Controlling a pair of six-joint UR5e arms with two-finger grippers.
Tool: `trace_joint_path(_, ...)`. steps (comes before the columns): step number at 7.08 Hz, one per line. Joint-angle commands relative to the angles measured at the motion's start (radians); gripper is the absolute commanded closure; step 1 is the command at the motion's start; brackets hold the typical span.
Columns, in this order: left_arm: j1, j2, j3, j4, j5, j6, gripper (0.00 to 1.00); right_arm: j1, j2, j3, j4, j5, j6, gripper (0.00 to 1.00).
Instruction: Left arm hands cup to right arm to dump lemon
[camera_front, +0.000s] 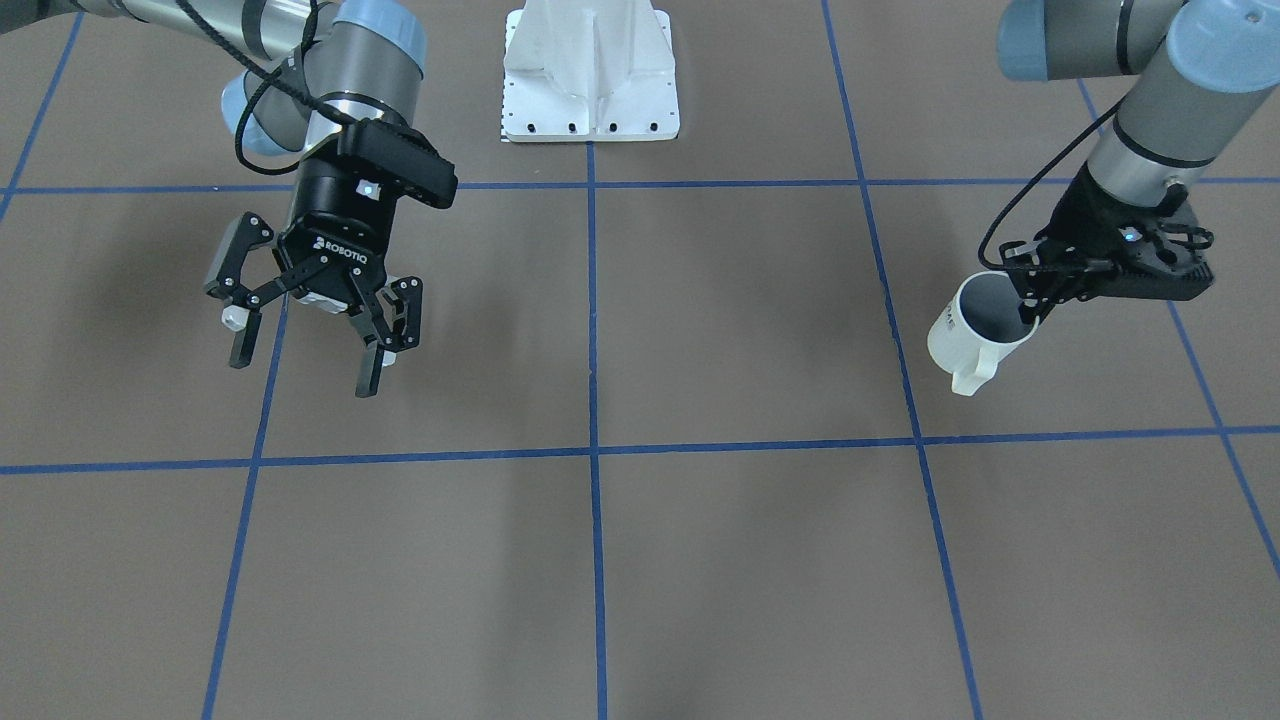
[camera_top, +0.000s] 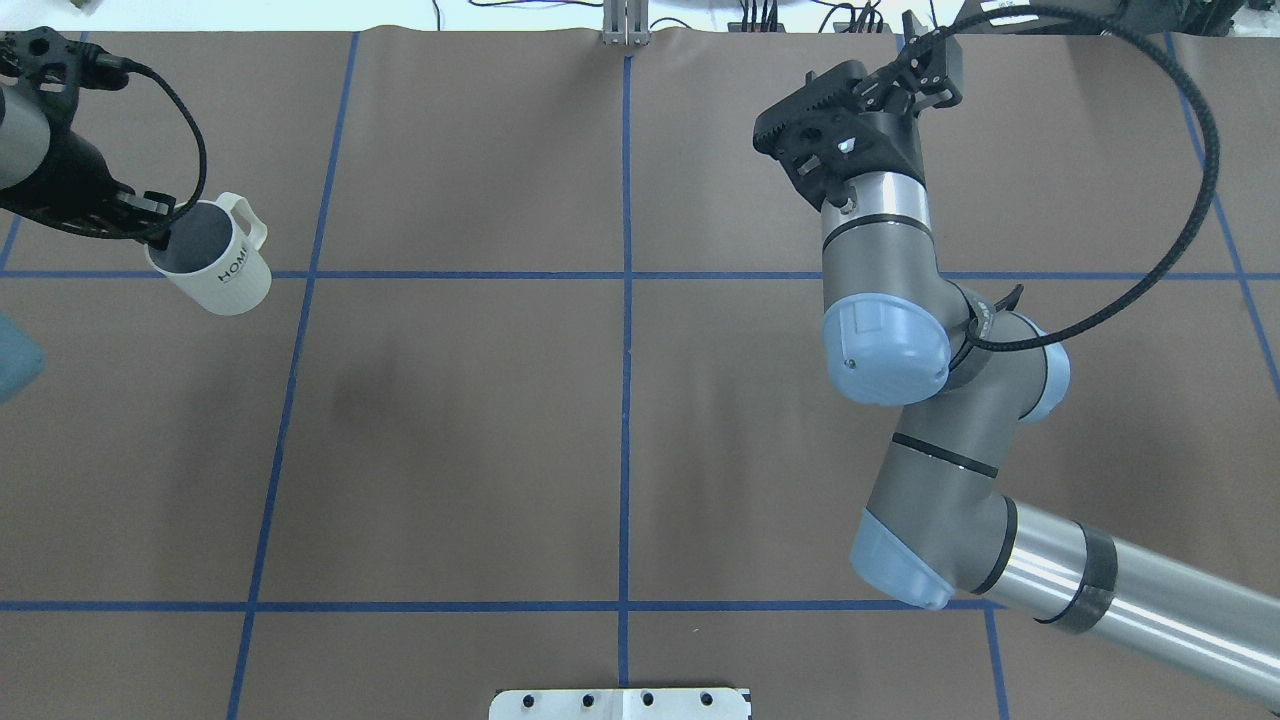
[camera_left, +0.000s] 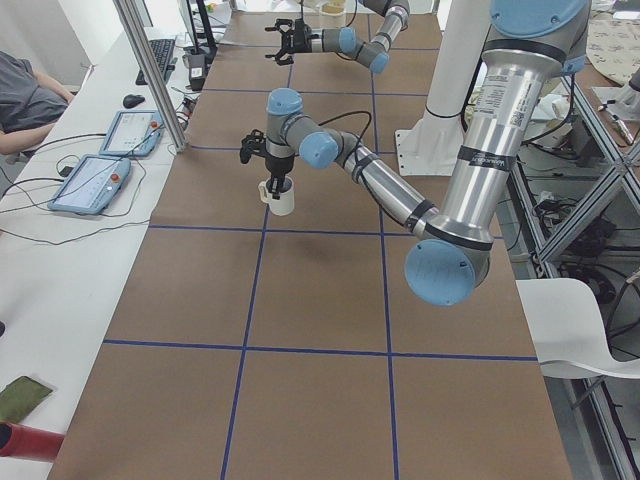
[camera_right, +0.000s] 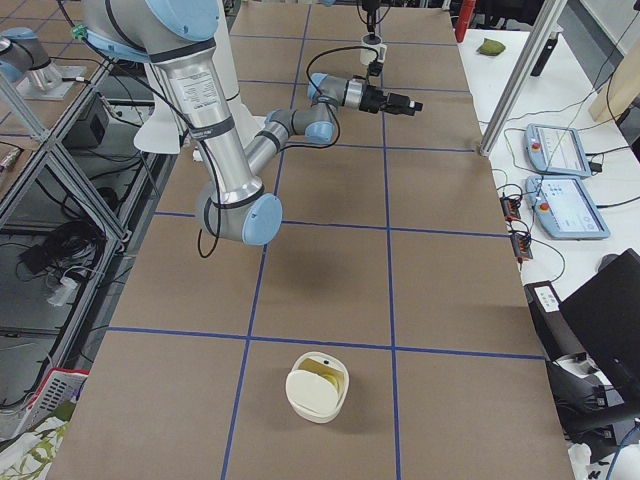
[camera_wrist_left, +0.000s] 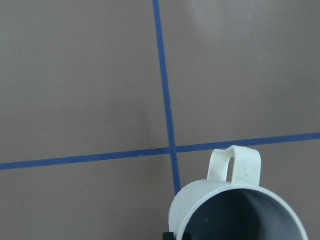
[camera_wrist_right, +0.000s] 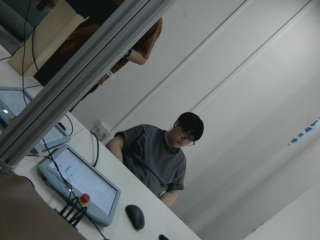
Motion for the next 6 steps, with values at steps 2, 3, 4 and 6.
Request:
trace_joint_path(2,-0.083,0.113,0.007,-0.013,-0.117,0.113,1.0,0.154,-0.007,-0.008,-0.002,0.237,0.065,0.02)
trace_joint_path(3,-0.083,0.136,0.007,-0.017,-0.118,0.115,1.0,0.216,-0.011,-0.014,-0.034,0.34,0.123,0.02)
trace_joint_path(4,-0.083,0.159,0.007,-0.021,-0.118,0.116,1.0,0.285,-0.01,-0.011,-0.094,0.462,0.177,0.02)
trace_joint_path(6,-0.08,0.211,0.026,-0.113,-0.119,0.112,1.0,0.449,-0.004,-0.011,-0.155,0.813,0.264,0.02)
